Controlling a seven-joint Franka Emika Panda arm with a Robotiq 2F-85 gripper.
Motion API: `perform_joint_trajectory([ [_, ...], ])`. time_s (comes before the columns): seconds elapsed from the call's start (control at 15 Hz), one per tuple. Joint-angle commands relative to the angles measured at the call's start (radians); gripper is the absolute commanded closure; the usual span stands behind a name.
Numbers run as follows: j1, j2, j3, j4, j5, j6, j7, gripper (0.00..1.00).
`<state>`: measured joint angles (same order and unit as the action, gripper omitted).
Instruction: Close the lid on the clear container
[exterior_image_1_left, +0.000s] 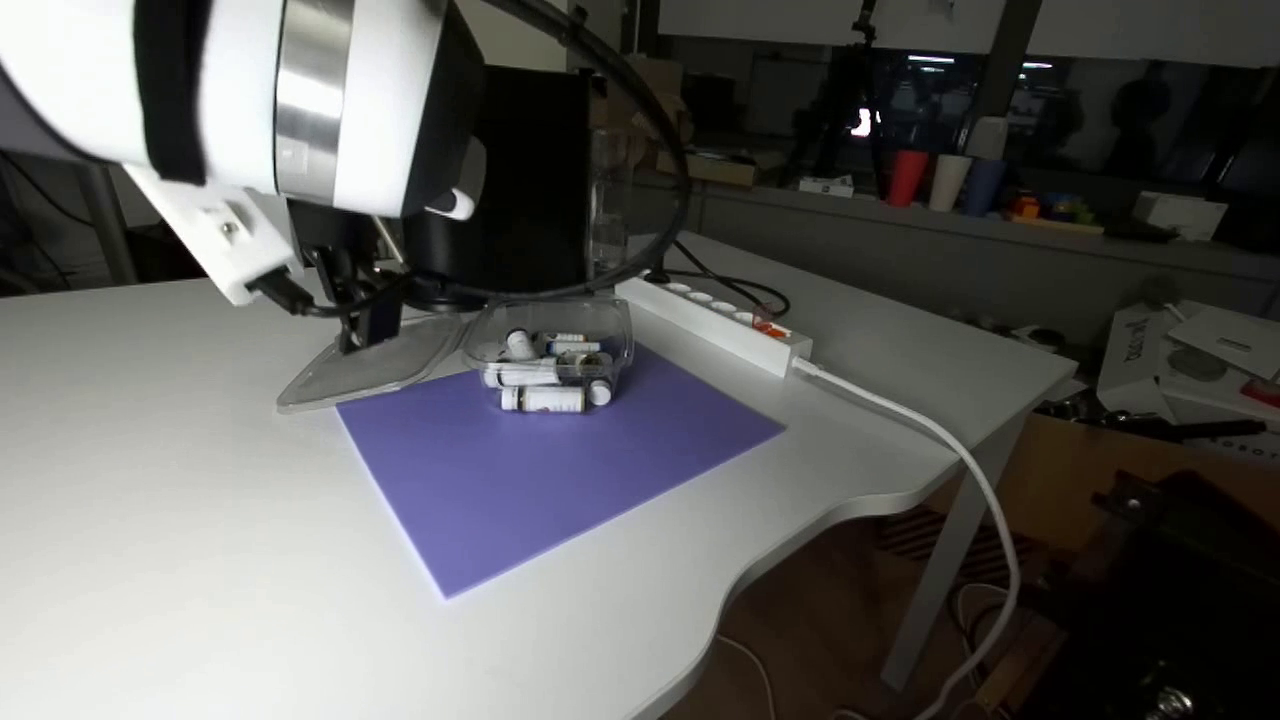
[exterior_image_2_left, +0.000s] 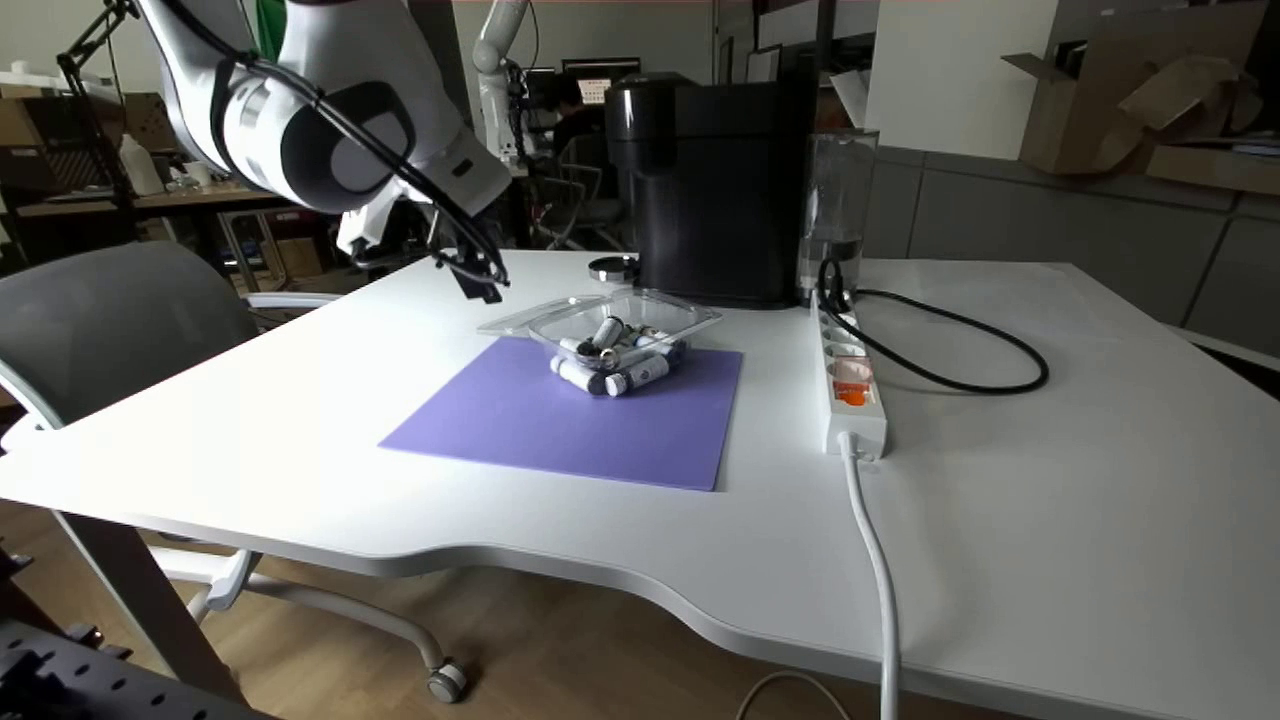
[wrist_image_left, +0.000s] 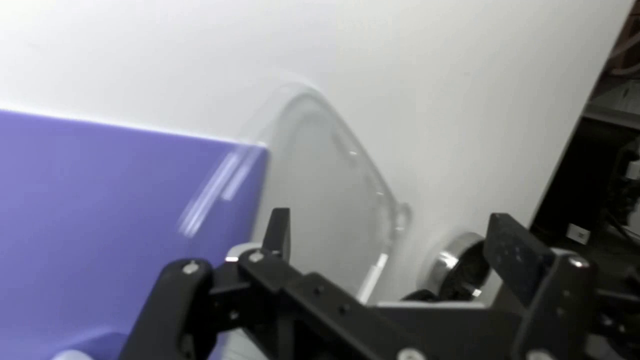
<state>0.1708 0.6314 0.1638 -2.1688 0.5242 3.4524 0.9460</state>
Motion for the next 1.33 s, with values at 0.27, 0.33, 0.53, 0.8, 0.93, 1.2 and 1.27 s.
perform_joint_trajectory([
  [0.27,0.016,-0.006,0.019,-0.128,0.062,0.002,0.016,0.00],
  [0.33,0.034,-0.008,-0.001,-0.112,0.070,0.003,0.007,0.00],
  [0.53,0.098,-0.007,-0.092,-0.073,-0.012,0.007,0.080,0.00],
  [0.8,0.166,0.022,-0.177,-0.036,-0.017,0.006,0.106,0.00],
  [0.93,0.187,0.031,-0.197,-0.040,-0.016,0.005,0.123,0.00],
  [1.2,0.220,0.040,-0.221,-0.042,-0.024,0.005,0.154,0.00],
  [1.27,0.225,0.042,-0.223,-0.042,-0.025,0.005,0.164,0.00],
])
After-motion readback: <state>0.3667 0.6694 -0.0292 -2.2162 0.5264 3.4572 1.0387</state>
